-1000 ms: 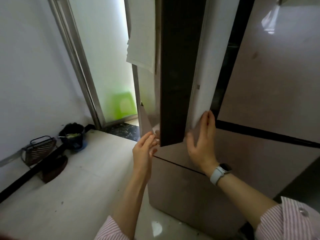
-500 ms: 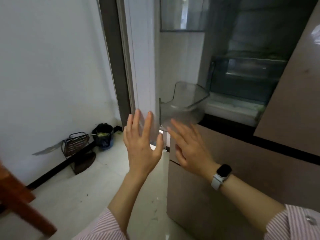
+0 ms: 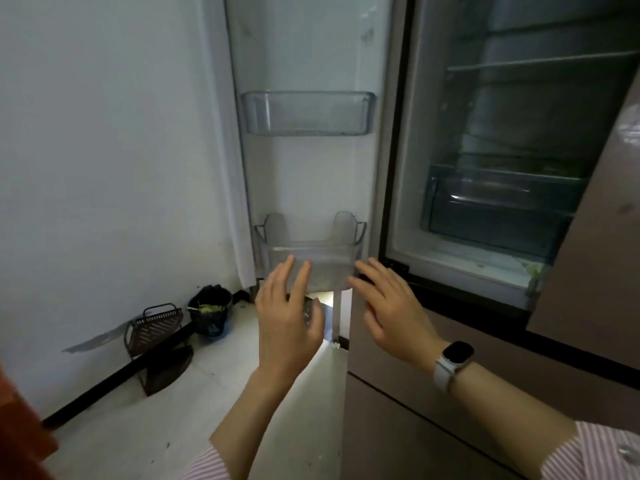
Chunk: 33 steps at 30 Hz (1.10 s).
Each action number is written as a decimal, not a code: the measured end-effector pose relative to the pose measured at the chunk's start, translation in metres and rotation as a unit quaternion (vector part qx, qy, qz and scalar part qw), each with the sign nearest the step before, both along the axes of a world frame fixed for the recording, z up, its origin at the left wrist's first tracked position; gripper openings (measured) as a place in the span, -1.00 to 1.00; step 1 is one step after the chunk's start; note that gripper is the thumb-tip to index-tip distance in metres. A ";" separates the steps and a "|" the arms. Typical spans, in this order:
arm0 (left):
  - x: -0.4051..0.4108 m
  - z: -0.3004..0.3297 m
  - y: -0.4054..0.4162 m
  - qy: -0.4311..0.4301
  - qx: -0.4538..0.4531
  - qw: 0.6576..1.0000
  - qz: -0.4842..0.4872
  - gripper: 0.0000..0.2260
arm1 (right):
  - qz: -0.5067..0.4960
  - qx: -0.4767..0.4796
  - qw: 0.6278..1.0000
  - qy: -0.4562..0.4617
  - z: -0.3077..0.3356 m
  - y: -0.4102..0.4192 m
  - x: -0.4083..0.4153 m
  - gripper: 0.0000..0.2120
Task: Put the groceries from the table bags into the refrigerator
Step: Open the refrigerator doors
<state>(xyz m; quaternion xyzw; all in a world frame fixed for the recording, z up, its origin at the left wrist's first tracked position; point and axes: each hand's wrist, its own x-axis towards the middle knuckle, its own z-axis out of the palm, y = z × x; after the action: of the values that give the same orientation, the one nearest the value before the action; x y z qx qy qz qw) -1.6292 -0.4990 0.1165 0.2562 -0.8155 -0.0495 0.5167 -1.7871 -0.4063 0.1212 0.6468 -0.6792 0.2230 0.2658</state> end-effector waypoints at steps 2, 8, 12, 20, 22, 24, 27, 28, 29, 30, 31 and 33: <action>-0.024 0.002 0.011 -0.033 -0.058 0.997 -0.047 -0.56 | -0.037 -0.007 0.999 -0.014 0.008 0.018 -0.026 -0.58; -0.122 0.011 0.033 -0.143 -0.036 0.975 -0.167 -0.52 | -0.271 0.061 0.943 0.182 0.052 0.101 -0.121 -0.57; -0.186 0.021 0.048 -0.142 0.011 0.961 -0.238 -0.52 | -0.343 0.131 0.879 0.304 0.081 0.150 -0.164 -0.56; -0.252 0.007 0.089 -0.158 0.076 0.895 -0.410 -0.41 | -0.356 0.156 0.838 0.382 0.086 0.154 -0.166 -0.66; -0.261 0.001 0.103 -0.188 0.101 0.864 -0.457 -0.33 | -0.357 0.164 0.830 0.396 0.090 0.156 -0.164 -0.67; -0.264 -0.004 0.117 -0.195 0.135 0.826 -0.511 -0.23 | -0.360 0.177 0.821 0.406 0.090 0.156 -0.159 -0.66; -0.259 -0.013 0.130 -0.167 0.165 0.813 -0.532 -0.15 | -0.354 0.180 0.822 0.408 0.087 0.161 -0.150 -0.63; -0.254 -0.017 0.133 -0.160 0.162 0.815 -0.533 -0.15 | -0.350 0.175 0.823 0.412 0.087 0.165 -0.146 -0.63; -0.248 -0.020 0.135 -0.158 0.153 0.818 -0.531 -0.16 | -0.344 0.167 0.824 0.419 0.086 0.169 -0.141 -0.64; -0.240 -0.023 0.137 -0.161 0.137 0.824 -0.525 -0.17 | -0.334 0.158 0.825 0.428 0.086 0.175 -0.136 -0.65; -0.231 -0.026 0.140 -0.165 0.116 0.832 -0.517 -0.19 | -0.323 0.147 0.829 0.433 0.084 0.183 -0.131 -0.67; -0.210 -0.030 0.148 -0.164 0.068 0.846 -0.503 -0.23 | -0.301 0.118 0.843 0.429 0.077 0.205 -0.117 -0.68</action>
<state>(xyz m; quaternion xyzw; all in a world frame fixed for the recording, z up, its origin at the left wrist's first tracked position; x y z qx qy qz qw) -1.8389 -0.3511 0.0866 -0.1503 -0.9000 -0.3151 0.2610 -1.9042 -0.2016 0.1982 0.4684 -0.6796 -0.2498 0.5063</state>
